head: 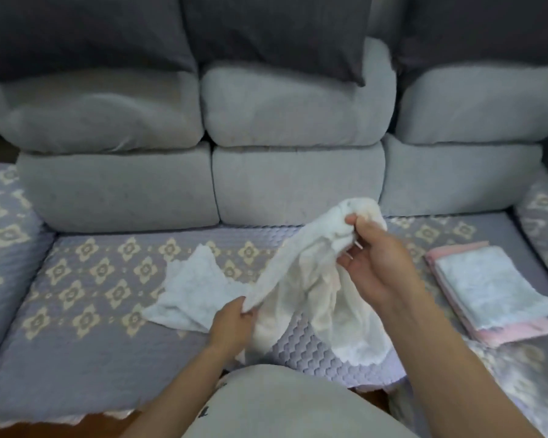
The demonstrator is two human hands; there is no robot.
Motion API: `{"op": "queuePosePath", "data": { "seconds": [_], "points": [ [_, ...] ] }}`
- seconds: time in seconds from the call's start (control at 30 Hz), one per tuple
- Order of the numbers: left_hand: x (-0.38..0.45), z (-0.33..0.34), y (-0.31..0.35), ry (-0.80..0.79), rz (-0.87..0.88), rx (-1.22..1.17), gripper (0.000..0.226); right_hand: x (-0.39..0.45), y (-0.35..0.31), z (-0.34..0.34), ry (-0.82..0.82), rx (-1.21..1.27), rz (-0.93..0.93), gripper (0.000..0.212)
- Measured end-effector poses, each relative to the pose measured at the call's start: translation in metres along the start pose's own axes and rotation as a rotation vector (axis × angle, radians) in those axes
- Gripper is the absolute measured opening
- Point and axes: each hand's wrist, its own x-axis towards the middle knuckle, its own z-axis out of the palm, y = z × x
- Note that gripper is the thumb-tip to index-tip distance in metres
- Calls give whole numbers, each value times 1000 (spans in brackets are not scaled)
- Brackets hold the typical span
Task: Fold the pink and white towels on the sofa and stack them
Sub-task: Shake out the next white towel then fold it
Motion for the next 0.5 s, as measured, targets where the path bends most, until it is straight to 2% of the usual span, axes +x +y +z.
{"op": "queuePosePath", "data": {
  "seconds": [0.1, 0.23, 0.3, 0.4, 0.43, 0.5],
  "points": [
    [-7, -29, 23, 196, 0, -147, 19, 4, -41, -7, 5, -82, -103, 19],
    [-31, -90, 79, 260, 92, -366, 24, 27, -73, -21, 45, -41, -133, 24],
    [-45, -115, 107, 281, 153, -428, 27, 37, -73, -25, 10, -67, -133, 35],
    [-58, -148, 149, 288, 144, -570, 28, 27, -55, -12, 71, -685, -359, 53],
    [-61, -156, 161, 264, 109, -626, 28, 17, -43, -4, 26, -805, -432, 55],
    [-67, -162, 182, 163, 53, -733, 36, -11, -7, 15, -284, -908, -456, 61]
  ]
}}
